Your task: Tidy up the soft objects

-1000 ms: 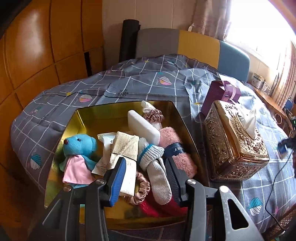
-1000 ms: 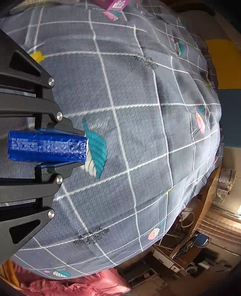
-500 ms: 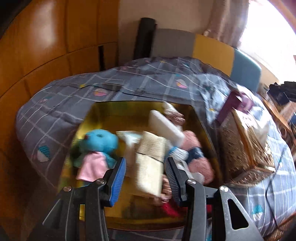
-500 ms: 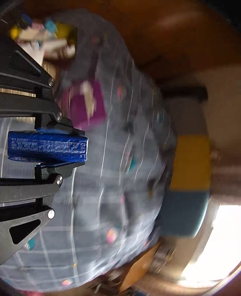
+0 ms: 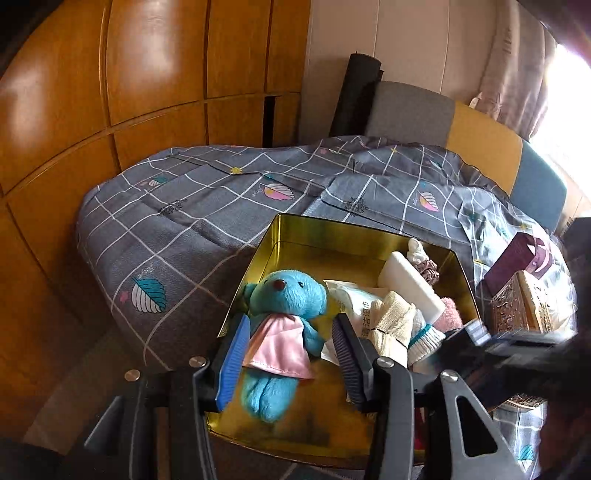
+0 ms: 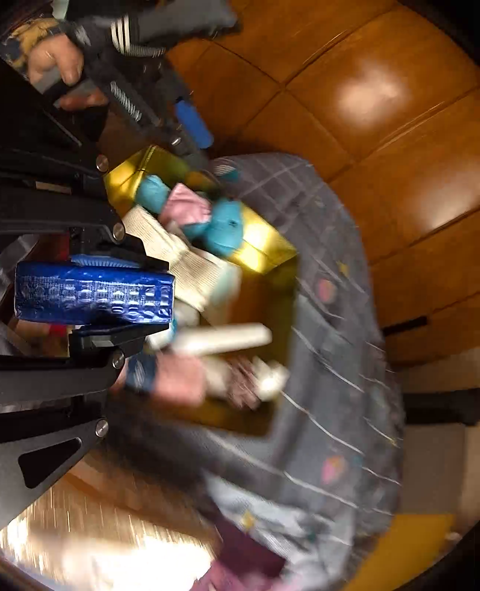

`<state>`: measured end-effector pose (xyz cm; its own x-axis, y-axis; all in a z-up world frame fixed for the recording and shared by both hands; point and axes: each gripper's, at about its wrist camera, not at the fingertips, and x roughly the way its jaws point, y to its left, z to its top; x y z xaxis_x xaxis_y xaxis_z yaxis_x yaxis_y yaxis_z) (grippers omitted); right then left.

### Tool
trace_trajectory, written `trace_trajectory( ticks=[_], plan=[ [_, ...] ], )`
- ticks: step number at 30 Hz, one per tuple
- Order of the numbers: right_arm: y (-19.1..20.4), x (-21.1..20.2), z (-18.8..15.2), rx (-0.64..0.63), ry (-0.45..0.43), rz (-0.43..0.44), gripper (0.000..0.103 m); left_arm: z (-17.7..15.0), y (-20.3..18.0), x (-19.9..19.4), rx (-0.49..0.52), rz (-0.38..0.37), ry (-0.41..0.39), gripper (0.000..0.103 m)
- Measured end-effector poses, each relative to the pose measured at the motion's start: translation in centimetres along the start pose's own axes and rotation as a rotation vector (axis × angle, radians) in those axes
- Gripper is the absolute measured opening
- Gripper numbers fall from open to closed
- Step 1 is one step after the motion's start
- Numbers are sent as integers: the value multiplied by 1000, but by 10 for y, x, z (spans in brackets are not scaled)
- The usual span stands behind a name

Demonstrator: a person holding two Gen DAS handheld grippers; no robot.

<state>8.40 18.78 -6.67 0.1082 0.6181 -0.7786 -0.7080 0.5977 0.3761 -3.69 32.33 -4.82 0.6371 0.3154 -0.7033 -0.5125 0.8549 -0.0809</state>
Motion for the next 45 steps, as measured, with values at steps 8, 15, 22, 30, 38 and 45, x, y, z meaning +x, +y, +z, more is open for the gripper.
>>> trace_trajectory(
  ticks=[8, 15, 22, 30, 38, 45],
  plan=[
    [2, 48, -7, 35, 26, 14, 33, -3, -9, -5, 21, 6, -24, 48],
    [12, 10, -7, -5, -105, -37, 75, -2, -19, -16, 42, -3, -53, 52],
    [25, -32, -28, -94, -246, -300, 84, -1, -27, -39, 21, -30, -118, 72],
    [19, -71, -63, -3, -369, -519, 92, -6, -57, -65, 76, -3, -198, 73],
    [5, -92, -84, 66, -408, -564, 92, -13, -81, -79, 117, 64, -241, 73],
    [0, -98, -92, 95, -429, -581, 92, -17, -88, -79, 140, 50, -229, 73]
  ],
)
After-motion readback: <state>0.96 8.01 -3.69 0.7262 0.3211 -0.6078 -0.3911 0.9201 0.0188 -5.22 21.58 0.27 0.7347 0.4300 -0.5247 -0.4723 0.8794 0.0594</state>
